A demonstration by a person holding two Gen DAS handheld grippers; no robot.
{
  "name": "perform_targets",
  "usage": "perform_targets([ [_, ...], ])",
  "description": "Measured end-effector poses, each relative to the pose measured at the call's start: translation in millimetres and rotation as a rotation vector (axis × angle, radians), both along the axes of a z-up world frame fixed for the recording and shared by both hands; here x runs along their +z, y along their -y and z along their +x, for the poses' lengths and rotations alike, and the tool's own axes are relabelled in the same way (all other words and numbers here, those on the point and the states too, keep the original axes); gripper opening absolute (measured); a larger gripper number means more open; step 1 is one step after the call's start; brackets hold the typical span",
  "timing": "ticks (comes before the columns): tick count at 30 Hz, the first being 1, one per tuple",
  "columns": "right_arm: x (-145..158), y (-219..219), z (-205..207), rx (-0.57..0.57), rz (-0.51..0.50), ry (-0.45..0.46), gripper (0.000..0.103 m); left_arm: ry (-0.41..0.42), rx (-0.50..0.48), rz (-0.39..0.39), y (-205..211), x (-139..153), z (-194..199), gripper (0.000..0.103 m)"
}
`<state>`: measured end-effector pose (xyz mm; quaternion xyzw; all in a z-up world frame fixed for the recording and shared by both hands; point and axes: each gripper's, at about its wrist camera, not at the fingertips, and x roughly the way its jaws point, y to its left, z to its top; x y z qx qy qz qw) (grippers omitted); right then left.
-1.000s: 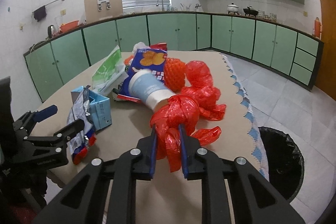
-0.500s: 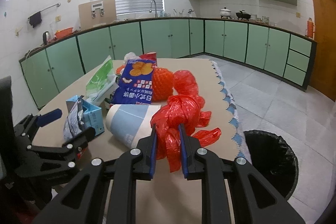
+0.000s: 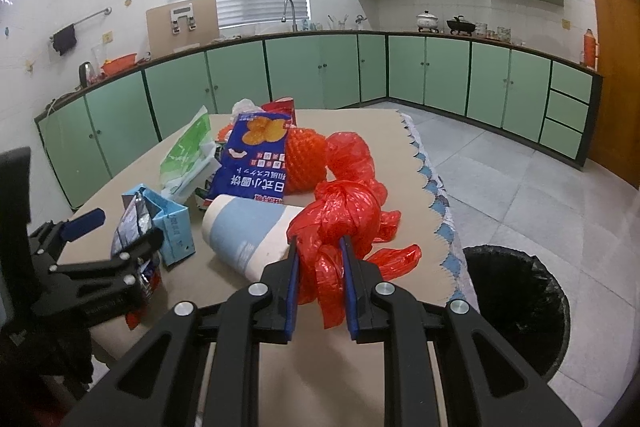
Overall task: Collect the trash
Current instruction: 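Grasp the silver-blue snack bag with the left gripper and lift it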
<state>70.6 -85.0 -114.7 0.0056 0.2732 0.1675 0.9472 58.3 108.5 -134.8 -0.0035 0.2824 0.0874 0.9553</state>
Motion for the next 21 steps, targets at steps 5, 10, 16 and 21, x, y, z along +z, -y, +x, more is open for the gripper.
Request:
perform_targets([
  [5, 0, -3, 1, 0.012, 0.000, -0.005, 0.019, -0.023, 0.017, -0.012, -13, -4, -3, 0.075],
  [10, -1, -4, 1, 0.019, -0.003, -0.007, 0.019, -0.026, 0.011, -0.039, -20, -7, -3, 0.063],
  [16, 0, -4, 1, 0.018, -0.005, -0.005, 0.019, -0.062, -0.022, -0.074, -21, -16, 2, 0.045],
  [21, -1, -4, 2, 0.021, -0.002, -0.008, 0.019, -0.012, -0.008, -0.044, -28, -6, -12, 0.069],
])
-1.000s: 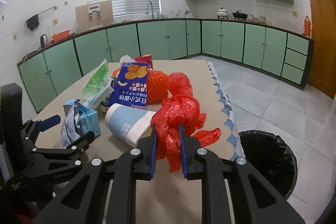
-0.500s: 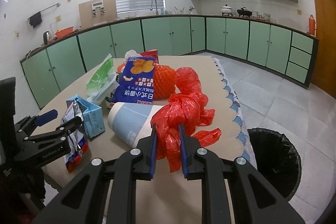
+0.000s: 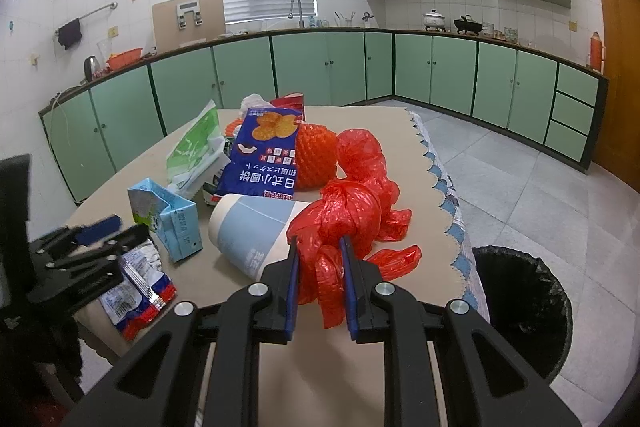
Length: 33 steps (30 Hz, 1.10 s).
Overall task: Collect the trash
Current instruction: 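Grasp the silver-blue snack bag with the left gripper and lift it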
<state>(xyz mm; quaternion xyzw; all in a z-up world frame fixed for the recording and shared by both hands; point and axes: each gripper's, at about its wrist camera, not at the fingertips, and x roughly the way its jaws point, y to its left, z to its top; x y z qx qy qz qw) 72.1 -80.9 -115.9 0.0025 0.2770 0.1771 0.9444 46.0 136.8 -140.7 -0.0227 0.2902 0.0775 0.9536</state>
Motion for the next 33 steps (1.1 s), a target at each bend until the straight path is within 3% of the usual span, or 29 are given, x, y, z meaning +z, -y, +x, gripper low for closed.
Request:
perform_targets([
  [4, 0, -4, -1, 0.014, -0.004, -0.003, 0.019, 0.009, 0.003, 0.018, -11, 2, -18, 0.081],
  [7, 0, -7, -1, 0.027, -0.006, -0.005, 0.019, -0.002, 0.010, 0.028, -20, -6, -31, 0.085],
  [19, 4, -15, -4, 0.033, -0.029, 0.006, 0.019, -0.049, 0.027, -0.033, -35, -34, -28, 0.084],
  [22, 4, -16, -3, 0.031, -0.031, 0.005, 0.019, -0.043, 0.015, -0.027, -31, -35, -27, 0.077],
  [33, 6, -16, -4, 0.029, -0.034, 0.015, 0.019, -0.039, -0.040, -0.011, -18, -34, -25, 0.017],
])
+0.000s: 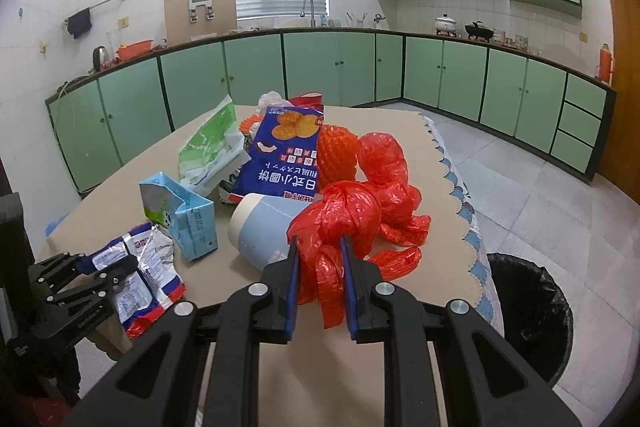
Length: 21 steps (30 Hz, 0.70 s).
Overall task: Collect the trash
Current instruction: 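Grasp the silver-blue snack bag with the left gripper and lift it, then carry both items to the black bin and release them inside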
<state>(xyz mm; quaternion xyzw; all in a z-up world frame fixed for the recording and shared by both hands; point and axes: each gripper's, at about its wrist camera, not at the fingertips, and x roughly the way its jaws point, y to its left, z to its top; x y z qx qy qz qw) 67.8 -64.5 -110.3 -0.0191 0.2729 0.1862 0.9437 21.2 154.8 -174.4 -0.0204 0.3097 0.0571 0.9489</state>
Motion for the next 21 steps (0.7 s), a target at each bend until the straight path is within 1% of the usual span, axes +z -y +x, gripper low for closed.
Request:
perform_targets([
  [2, 1, 2, 0, -0.005, 0.002, 0.004, 0.019, 0.001, -0.007, -0.001, 2, 2, 0, 0.010],
  [7, 6, 8, -2, -0.020, 0.016, 0.018, 0.019, 0.016, -0.001, -0.030, -2, 13, 1, 0.004],
  [16, 25, 18, -3, -0.030, 0.062, 0.044, 0.019, 0.104, -0.015, 0.006, 9, 54, 5, 0.003],
  [21, 34, 27, -4, -0.041, 0.079, 0.053, 0.019, 0.150, -0.058, 0.006, 26, 78, 11, 0.003],
])
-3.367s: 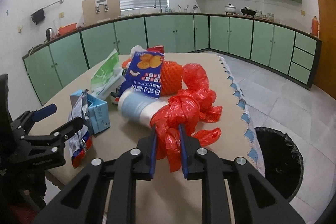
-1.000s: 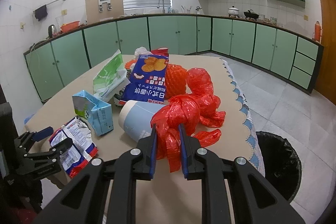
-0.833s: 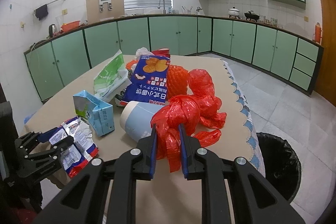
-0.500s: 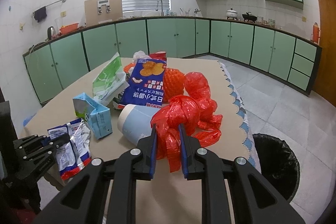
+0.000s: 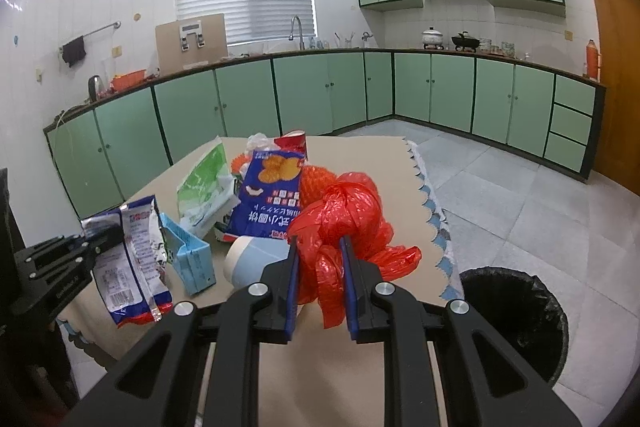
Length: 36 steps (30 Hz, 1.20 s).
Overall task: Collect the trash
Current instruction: 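Carry both items to the black bin and release them inside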
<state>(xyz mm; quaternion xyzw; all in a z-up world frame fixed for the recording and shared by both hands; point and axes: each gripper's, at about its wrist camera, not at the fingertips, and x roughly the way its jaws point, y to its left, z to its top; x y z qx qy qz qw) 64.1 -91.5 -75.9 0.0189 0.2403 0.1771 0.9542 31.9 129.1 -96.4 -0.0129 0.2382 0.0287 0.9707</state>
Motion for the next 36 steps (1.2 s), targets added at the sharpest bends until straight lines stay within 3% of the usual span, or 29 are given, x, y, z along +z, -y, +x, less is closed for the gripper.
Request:
perform_targets([
  [10, 32, 51, -5, -0.089, 0.039, 0.082, 0.019, 0.139, -0.178, -0.041, 60, 50, 25, 0.003],
  [16, 25, 108, 7, -0.235, 0.016, 0.080, 0.019, 0.193, -0.345, -0.076, 130, 58, 59, 0.003],
  [23, -15, 179, 33, -0.377, 0.009, -0.013, 0.019, 0.107, -0.503, -0.126, 223, 31, 116, 0.003],
  [32, -78, 250, 76, -0.443, 0.096, -0.162, 0.019, -0.055, -0.566, -0.109, 313, -30, 186, 0.007],
  [36, -97, 271, 92, -0.468, 0.087, -0.217, 0.041, -0.115, -0.579, -0.103, 329, -44, 202, 0.016],
])
